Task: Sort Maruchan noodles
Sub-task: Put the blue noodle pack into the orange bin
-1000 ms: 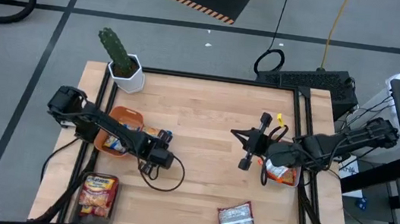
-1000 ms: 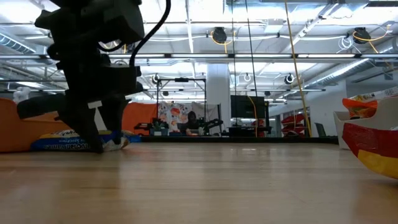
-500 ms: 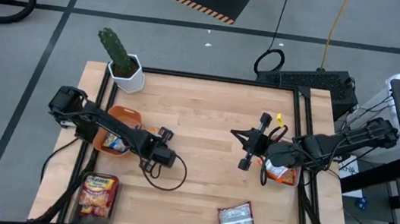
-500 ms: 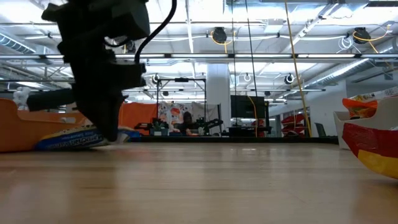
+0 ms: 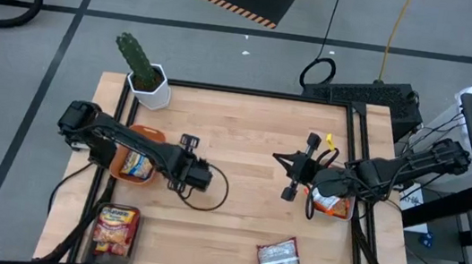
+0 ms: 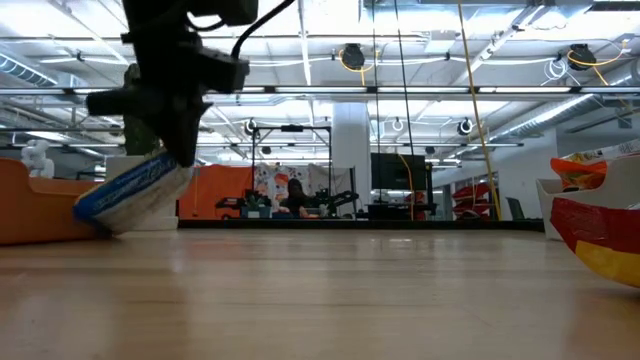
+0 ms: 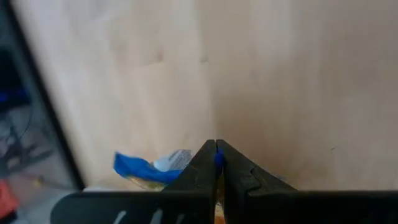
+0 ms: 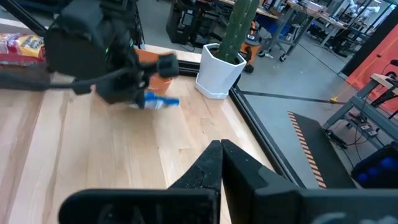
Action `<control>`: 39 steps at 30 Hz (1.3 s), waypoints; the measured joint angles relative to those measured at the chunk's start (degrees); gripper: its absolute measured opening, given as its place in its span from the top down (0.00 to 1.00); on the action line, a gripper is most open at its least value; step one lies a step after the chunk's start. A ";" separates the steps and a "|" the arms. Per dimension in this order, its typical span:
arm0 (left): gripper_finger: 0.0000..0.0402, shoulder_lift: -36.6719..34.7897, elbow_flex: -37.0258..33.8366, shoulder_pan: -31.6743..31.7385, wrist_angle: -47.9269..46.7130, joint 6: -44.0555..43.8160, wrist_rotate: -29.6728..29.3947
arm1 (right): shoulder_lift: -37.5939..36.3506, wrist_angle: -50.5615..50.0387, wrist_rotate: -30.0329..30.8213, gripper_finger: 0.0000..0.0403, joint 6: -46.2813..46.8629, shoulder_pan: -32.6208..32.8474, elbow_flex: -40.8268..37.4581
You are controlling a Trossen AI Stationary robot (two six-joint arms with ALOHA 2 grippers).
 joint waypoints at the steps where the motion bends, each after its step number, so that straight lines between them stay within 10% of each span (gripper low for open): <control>1: 0.99 0.00 1.25 0.11 -2.01 -1.22 -0.79 | 0.00 -0.08 -0.02 1.00 0.04 0.00 0.00; 11: 0.99 -0.31 11.13 2.27 -27.02 -23.80 -5.64 | 0.00 0.26 -0.02 1.00 0.09 0.11 0.00; 39: 0.99 -36.27 8.91 2.26 -26.85 -29.43 -7.25 | -0.02 2.15 -4.37 1.00 3.59 6.14 0.00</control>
